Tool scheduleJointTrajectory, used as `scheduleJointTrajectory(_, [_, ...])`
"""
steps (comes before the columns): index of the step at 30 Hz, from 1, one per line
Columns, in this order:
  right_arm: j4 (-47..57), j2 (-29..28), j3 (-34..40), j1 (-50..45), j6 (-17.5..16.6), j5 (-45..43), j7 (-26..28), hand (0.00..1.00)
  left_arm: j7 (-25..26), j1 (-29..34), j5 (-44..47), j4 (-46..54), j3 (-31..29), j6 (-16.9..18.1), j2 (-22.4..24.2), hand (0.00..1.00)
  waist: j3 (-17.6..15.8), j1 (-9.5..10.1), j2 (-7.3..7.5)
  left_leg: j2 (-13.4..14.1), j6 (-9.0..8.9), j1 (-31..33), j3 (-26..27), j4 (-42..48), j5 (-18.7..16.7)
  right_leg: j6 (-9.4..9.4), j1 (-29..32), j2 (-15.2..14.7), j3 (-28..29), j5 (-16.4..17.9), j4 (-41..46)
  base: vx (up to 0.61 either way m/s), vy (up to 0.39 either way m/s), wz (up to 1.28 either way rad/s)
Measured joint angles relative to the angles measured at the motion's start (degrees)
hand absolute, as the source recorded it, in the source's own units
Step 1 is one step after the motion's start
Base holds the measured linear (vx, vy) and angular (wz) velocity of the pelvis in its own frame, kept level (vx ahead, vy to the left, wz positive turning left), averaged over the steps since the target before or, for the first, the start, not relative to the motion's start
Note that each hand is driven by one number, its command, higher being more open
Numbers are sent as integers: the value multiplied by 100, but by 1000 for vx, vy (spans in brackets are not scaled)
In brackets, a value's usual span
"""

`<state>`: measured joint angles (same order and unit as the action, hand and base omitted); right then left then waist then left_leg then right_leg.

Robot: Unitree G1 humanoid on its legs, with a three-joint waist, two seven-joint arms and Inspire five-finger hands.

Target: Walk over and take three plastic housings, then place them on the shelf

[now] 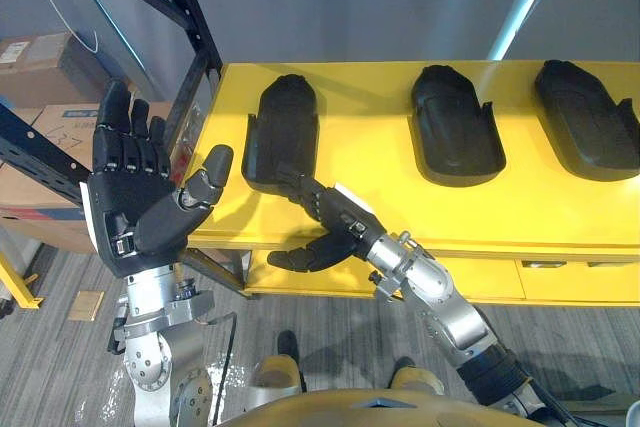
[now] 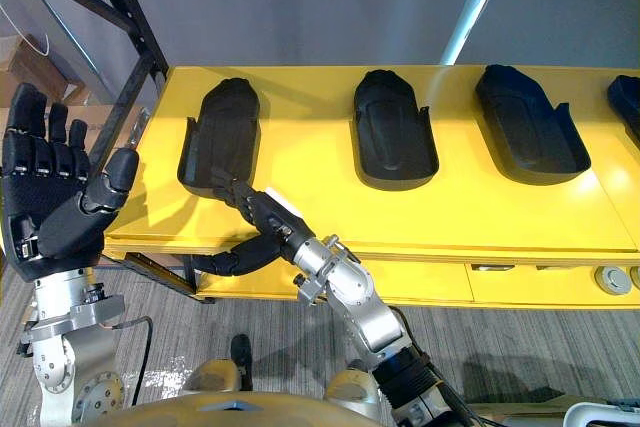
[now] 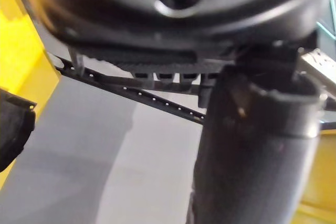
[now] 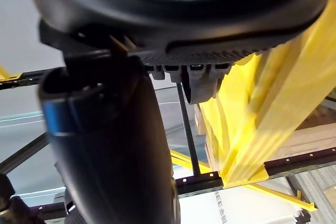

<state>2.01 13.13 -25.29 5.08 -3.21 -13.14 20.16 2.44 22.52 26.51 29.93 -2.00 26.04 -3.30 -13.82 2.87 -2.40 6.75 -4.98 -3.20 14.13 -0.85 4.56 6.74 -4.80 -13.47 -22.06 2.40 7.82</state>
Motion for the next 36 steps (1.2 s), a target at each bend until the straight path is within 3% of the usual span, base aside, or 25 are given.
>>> scheduleJointTrajectory(36, [-14, -247, -21, -5, -124, 373, -452, 100, -61, 56, -4, 0, 178, -115, 14, 100, -7, 0, -31, -10, 0, 56, -9, 72, -19, 17, 86, -43, 6, 50, 127, 0, 0, 0])
